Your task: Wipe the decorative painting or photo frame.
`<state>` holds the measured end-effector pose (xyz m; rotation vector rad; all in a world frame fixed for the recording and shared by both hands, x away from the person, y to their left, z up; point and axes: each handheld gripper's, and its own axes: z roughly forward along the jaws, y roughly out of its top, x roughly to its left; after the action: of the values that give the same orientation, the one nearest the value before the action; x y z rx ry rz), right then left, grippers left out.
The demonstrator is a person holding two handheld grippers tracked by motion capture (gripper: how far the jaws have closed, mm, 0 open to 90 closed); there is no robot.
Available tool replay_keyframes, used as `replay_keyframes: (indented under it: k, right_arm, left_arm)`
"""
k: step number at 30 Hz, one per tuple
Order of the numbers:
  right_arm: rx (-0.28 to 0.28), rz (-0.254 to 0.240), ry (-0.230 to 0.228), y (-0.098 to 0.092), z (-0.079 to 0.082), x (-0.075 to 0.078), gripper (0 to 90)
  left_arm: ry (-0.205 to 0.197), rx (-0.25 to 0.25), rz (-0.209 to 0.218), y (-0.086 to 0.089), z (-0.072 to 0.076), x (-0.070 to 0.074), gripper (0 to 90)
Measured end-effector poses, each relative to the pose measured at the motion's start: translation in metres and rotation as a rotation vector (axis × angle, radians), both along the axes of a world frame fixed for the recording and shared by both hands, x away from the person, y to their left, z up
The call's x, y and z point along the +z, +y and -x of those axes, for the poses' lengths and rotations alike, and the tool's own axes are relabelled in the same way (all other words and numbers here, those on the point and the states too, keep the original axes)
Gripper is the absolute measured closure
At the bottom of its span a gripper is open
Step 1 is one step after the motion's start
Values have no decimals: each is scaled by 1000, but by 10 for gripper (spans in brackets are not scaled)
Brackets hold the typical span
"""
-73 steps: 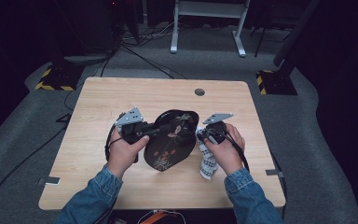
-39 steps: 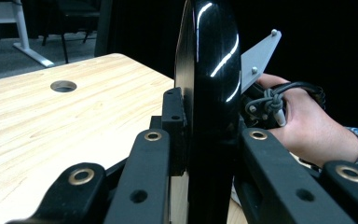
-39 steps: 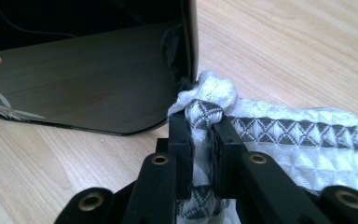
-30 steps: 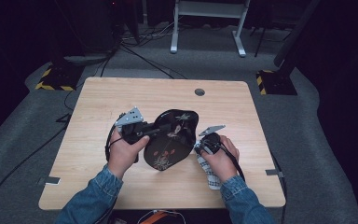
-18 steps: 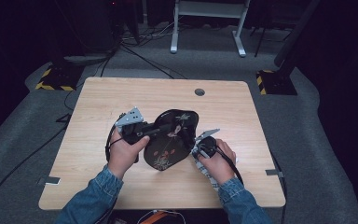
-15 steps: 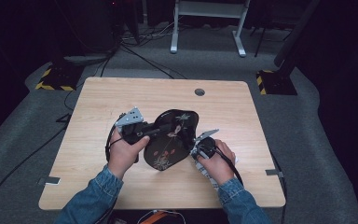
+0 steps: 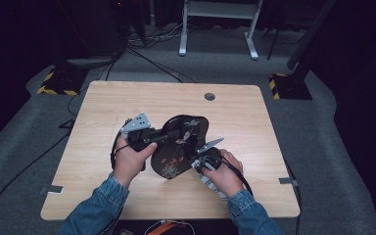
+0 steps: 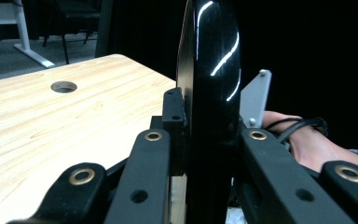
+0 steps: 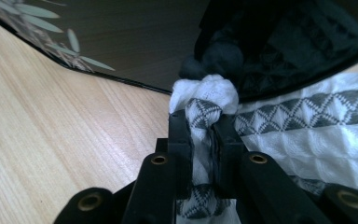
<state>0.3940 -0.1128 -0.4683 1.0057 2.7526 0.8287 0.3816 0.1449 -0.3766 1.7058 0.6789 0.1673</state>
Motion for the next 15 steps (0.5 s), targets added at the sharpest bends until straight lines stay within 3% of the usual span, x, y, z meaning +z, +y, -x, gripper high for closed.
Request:
replay_keyframes:
  k: [3,8,10,15]
  right_arm:
    - [-4,-22,-9,-4,2,5,814]
    - [-68,-99,-75,-31,9,26,812]
    - [-108,-154,-107,-44,11,36,812]
    - [-180,-189,-169,-69,14,57,812]
  left_arm:
    - [-2,-2,1,0,0,0,797]
    - [-5,-6,-2,1,0,0,798]
    - [-4,-8,-4,1,-1,1,798]
    - [-5,-9,-6,1,-1,1,799]
